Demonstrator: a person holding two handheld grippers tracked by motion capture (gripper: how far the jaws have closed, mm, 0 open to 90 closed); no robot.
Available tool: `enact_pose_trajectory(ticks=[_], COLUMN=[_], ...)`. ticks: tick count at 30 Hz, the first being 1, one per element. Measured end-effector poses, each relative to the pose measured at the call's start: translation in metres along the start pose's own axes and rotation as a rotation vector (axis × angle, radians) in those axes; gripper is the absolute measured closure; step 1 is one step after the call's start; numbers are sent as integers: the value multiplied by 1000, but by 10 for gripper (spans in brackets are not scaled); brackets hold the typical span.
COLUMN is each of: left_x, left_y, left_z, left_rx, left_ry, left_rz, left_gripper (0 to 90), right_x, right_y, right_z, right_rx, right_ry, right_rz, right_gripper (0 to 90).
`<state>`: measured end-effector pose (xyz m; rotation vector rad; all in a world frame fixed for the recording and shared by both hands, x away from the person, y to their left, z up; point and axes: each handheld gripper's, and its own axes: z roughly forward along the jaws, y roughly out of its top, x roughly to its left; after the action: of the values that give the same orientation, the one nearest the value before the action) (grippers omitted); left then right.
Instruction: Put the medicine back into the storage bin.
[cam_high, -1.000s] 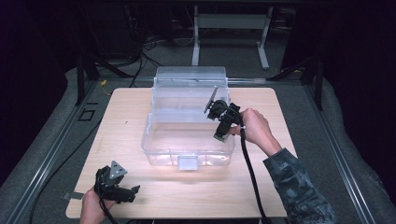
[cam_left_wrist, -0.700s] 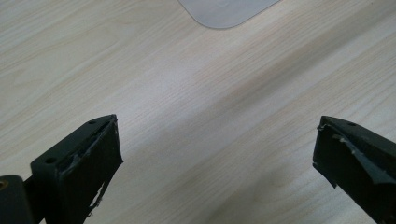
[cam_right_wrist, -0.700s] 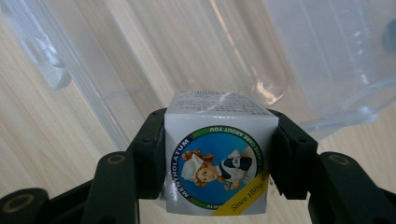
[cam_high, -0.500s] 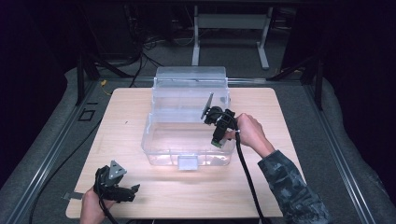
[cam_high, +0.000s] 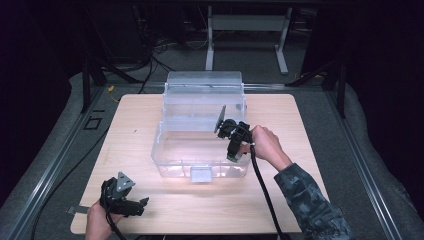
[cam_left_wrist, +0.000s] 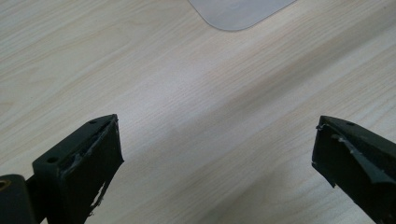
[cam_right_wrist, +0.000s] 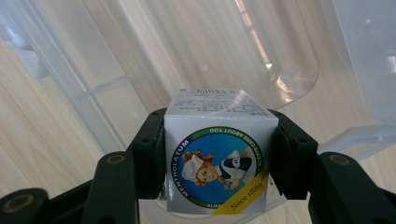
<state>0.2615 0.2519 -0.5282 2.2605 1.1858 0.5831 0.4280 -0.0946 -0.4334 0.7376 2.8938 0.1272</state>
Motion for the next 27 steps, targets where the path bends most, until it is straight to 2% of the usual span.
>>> enact_pose_trajectory(ticks=[2, 3, 4, 8, 13, 14, 15, 18, 19, 20, 22, 23, 24, 25, 27], left_x=[-1, -1, -1, 0, -1, -1, -1, -1, -1, -1, -1, -1, -1, -2, -2], left_y=[0, 0, 0, 0, 0, 0, 0, 0, 0, 0, 0, 0, 0, 0, 0], left_z=[0, 1, 1, 1, 1, 1, 2, 2, 2, 2, 2, 2, 2, 2, 2], left_rx=[2, 2, 4, 7, 6, 12, 14, 16, 16, 15, 16, 17, 21, 22, 20], left_ry=[-3, -3, -1, 2, 3, 1, 2, -2, -2, -2, -2, -3, -4, -3, -3], left_rz=[1, 2, 7, 3, 5, 9, 7, 4, 4, 3, 8, 11, 12, 11, 14], left_gripper=[15, 15, 15, 19, 19, 19, 22, 26, 26, 26, 26, 26, 27, 27, 27], right_x=[0, 0, 0, 1, -2, -2, -3, -5, -6, -7, -8, -9, -8, -9, -9], right_y=[0, 0, 0, 0, 1, 1, 1, 0, 1, 0, 0, 1, 0, 1, 1], right_z=[1, 2, 3, 8, 12, 14, 14, 19, 19, 21, 23, 23, 24, 25, 28], right_rx=[2, 2, 6, -7, 33, 21, 40, 38, 59, 47, 54, 73, 60, 83, 81], right_ry=[-1, -18, 4, 8, 35, 33, 44, 57, 66, 63, 70, 81, 79, 91, 92], right_rz=[1, -4, -2, -2, 1, 10, 10, 19, 22, 22, 25, 23, 24, 24, 26], right_gripper=[455, 456, 455, 455, 454, 454, 454, 453, 453, 453, 452, 452, 453, 453, 453])
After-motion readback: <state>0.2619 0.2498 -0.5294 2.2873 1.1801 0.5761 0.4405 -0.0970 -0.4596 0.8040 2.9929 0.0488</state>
